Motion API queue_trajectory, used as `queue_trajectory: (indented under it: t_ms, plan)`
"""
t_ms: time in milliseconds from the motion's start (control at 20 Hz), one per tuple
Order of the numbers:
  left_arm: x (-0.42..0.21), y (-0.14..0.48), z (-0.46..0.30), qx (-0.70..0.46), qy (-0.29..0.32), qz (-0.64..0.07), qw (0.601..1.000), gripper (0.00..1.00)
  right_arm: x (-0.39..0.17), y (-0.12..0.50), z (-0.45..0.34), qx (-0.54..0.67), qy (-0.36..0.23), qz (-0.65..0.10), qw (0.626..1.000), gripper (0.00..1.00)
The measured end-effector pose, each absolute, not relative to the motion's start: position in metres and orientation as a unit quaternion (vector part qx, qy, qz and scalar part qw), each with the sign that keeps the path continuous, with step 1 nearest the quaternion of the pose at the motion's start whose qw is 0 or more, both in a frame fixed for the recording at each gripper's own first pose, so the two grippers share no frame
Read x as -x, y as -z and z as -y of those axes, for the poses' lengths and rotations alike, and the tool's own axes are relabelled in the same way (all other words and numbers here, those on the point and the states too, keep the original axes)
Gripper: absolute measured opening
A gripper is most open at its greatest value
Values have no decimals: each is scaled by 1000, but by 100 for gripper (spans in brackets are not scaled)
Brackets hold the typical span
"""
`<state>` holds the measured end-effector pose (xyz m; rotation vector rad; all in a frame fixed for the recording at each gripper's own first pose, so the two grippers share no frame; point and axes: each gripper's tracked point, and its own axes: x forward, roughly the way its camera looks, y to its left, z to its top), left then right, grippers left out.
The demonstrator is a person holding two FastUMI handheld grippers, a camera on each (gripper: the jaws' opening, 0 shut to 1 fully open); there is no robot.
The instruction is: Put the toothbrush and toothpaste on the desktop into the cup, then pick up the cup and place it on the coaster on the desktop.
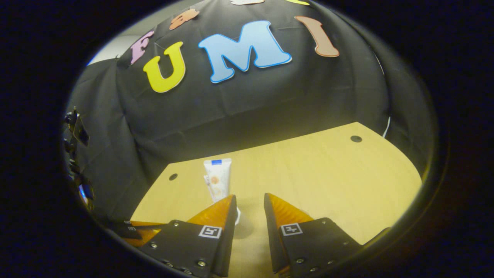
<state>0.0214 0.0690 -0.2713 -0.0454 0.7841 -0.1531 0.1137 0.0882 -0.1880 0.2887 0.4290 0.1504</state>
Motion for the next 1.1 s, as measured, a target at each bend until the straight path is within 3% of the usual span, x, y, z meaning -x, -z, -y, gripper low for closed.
queue_trajectory:
  t_ms: [50, 100, 250, 300, 800, 850, 900, 1000, 1100]
  plan:
    - [-20, 275, -60, 26, 94, -392, 915, 14, -111, 190, -80, -142, -68, -216, 964, 41]
    - [-22, 279, -57, 22, 101, -398, 912, 31, -106, 194, -73, -142, -60, -220, 963, 41]
    - [-28, 284, -50, 15, 127, -412, 902, 32, -95, 203, -55, -142, -42, -229, 962, 41]
    - [-29, 286, -47, 13, 135, -419, 898, 44, -92, 205, -51, -142, -37, -232, 962, 41]
    - [-49, 323, -44, -42, 177, -476, 860, 43, -79, 219, -13, -154, 9, -246, 957, 41]
    - [-48, 325, -45, -45, 178, -484, 856, 48, -79, 219, -11, -156, 13, -247, 956, 41]
    - [-48, 328, -45, -47, 178, -491, 852, 43, -78, 221, -9, -158, 16, -249, 956, 41]
    - [-48, 332, -47, -45, 174, -499, 848, 49, -77, 224, -6, -159, 20, -252, 954, 41]
    - [-50, 334, -50, -42, 164, -499, 850, 49, -76, 228, -4, -159, 25, -256, 953, 41]
